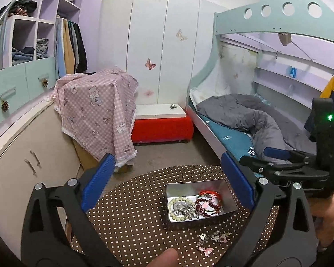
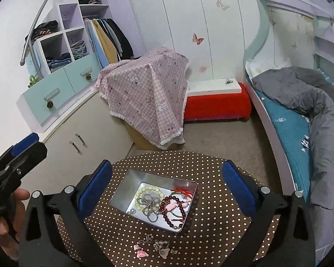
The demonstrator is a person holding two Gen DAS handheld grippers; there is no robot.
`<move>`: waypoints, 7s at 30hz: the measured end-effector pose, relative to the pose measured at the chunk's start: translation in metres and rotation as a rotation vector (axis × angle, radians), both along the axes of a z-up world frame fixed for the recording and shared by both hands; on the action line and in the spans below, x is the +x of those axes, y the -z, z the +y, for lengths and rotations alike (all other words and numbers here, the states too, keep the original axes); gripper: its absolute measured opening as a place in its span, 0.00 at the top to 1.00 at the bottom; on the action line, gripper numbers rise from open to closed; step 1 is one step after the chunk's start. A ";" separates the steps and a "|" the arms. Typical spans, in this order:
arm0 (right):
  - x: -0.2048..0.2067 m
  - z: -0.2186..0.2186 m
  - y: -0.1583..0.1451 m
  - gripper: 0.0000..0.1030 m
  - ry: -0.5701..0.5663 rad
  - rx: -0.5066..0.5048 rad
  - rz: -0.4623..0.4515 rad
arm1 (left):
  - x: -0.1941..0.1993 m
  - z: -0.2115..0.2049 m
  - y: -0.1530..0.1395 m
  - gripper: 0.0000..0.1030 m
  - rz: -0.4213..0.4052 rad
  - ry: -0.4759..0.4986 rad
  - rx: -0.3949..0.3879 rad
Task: Organize jewelry
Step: 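Withdraw both open tools from the tray toward the remaining charms, then grasp a pink charm with the left tool while the right tool grasps a silver charm, then carry both charms over the grey tray and release them inside, then move both open tools back toward the pearl earrings on the table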
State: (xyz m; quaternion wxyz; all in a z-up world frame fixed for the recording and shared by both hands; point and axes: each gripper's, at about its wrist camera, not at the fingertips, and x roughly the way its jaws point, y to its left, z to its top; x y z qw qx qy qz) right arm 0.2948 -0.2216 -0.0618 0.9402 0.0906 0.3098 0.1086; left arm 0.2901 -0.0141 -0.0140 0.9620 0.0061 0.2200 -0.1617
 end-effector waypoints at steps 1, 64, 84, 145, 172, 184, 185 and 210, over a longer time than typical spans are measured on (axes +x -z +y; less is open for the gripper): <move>-0.002 0.001 -0.001 0.07 0.001 -0.002 -0.006 | -0.003 0.002 0.000 0.08 -0.001 -0.007 -0.001; -0.085 -0.024 0.095 0.07 0.080 0.005 0.169 | -0.021 -0.053 0.193 0.28 0.432 0.073 0.139; -0.075 0.013 0.136 0.11 -0.051 -0.063 0.246 | -0.033 -0.018 0.192 0.79 0.422 0.128 0.095; -0.023 0.020 -0.034 0.86 -0.187 -0.084 -0.123 | 0.017 -0.026 0.014 0.87 0.092 0.148 -0.015; -0.005 -0.008 -0.003 0.08 0.015 -0.010 -0.042 | 0.023 -0.003 0.025 0.09 0.088 -0.036 -0.010; -0.022 -0.004 -0.016 0.08 0.028 -0.025 -0.087 | -0.009 0.003 0.015 0.09 0.023 -0.062 0.016; -0.024 -0.003 -0.017 0.08 0.028 -0.026 -0.088 | -0.010 0.004 0.015 0.09 0.022 -0.062 0.015; -0.078 -0.019 0.053 0.08 0.031 -0.046 0.049 | -0.042 -0.012 0.116 0.09 0.200 0.048 0.108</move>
